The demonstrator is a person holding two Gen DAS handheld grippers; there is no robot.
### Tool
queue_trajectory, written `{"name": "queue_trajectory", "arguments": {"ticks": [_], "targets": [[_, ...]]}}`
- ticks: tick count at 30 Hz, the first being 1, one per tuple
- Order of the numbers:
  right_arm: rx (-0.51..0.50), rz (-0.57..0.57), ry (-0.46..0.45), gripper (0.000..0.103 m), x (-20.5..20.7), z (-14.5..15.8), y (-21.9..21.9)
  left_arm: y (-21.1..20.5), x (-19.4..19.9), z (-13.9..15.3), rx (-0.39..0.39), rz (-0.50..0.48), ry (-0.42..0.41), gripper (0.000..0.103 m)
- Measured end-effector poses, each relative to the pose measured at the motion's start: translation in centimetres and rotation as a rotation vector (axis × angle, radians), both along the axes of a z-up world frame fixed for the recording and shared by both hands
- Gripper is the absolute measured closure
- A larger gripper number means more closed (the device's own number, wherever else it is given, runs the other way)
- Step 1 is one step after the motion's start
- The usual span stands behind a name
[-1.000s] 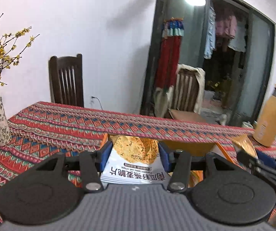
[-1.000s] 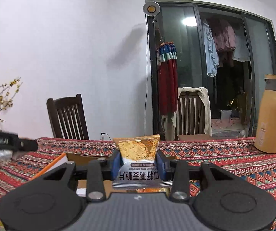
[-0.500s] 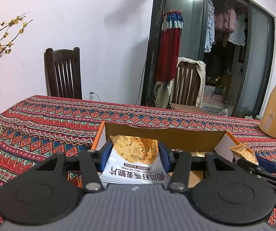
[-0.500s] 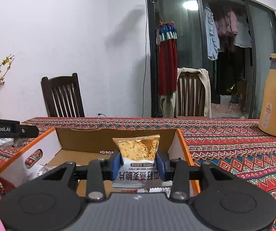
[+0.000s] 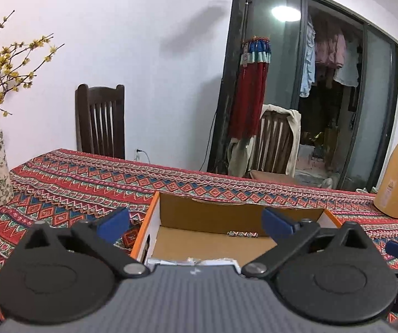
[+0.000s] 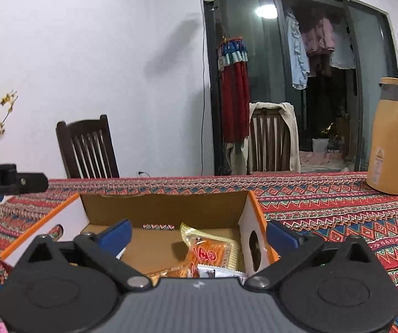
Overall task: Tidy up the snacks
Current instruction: 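Carry both biscuit packets over the box and open both tools to drop them, then move both tools back down to the snack pile beside the box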
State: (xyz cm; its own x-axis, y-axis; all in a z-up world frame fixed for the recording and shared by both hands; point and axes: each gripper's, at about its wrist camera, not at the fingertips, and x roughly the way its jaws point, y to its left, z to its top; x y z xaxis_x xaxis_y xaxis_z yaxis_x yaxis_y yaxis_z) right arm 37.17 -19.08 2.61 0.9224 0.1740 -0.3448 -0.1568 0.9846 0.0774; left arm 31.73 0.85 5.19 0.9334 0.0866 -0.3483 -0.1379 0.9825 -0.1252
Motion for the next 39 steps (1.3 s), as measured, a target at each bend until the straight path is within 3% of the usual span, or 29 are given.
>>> {"name": "queue_trajectory", "arguments": {"ticks": [12,26,39], "targets": [[-0.005,-0.011,-0.032,0.000,-0.6,1.0,-0.2,-0.2,-1.0,0.4,-0.002,-0.024,-0.020,0.000],[-0.020,0.012,-0.157,0.000,-5.4,5.4,-0.3,0.7,-5.8,3.0,0.005,-0.020,-0.065,0.000],[-0.042,0.036,-0.059,0.000,-13.2,1.6,0.5,4.5,-11.6,-1.2,-0.019,-0.028,0.029,0.000]]}}
